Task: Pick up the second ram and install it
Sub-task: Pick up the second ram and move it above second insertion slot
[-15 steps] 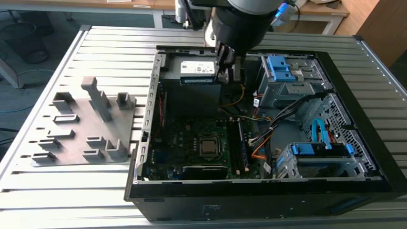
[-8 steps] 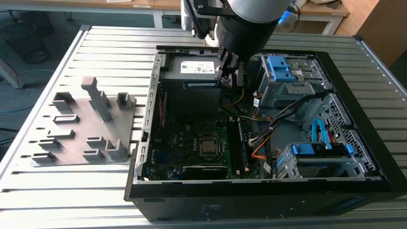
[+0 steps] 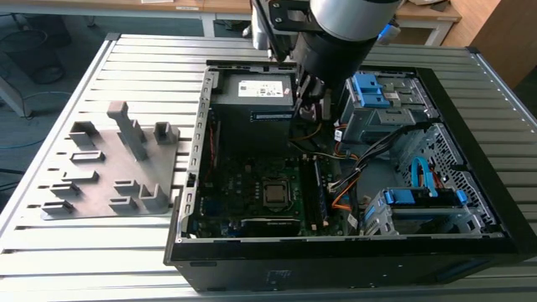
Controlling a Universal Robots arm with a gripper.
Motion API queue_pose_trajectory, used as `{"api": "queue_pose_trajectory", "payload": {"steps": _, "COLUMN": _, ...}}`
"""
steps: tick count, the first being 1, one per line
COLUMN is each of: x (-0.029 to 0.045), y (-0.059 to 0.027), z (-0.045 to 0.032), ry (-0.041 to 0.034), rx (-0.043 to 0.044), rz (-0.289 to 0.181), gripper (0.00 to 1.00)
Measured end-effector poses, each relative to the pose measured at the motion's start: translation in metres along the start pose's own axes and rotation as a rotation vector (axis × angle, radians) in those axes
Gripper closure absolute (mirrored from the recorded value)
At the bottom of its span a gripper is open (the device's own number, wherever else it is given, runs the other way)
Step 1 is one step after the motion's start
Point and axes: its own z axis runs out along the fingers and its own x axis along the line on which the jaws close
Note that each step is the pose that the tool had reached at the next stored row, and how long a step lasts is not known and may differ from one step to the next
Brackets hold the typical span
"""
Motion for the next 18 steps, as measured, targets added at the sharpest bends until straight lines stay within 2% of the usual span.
{"api": "queue_pose_trajectory", "payload": {"steps": 13, "x": 0.0059, "y": -0.0169, "z": 0.0206, "ry": -0.0002, "rx": -0.0036, "rz": 0.001, "gripper": 0.86}}
{"api": "queue_pose_trajectory", "payload": {"steps": 18, "x": 0.009, "y": -0.0186, "z": 0.0281, "ry": 0.0014, "rx": -0.0037, "rz": 0.001, "gripper": 0.86}}
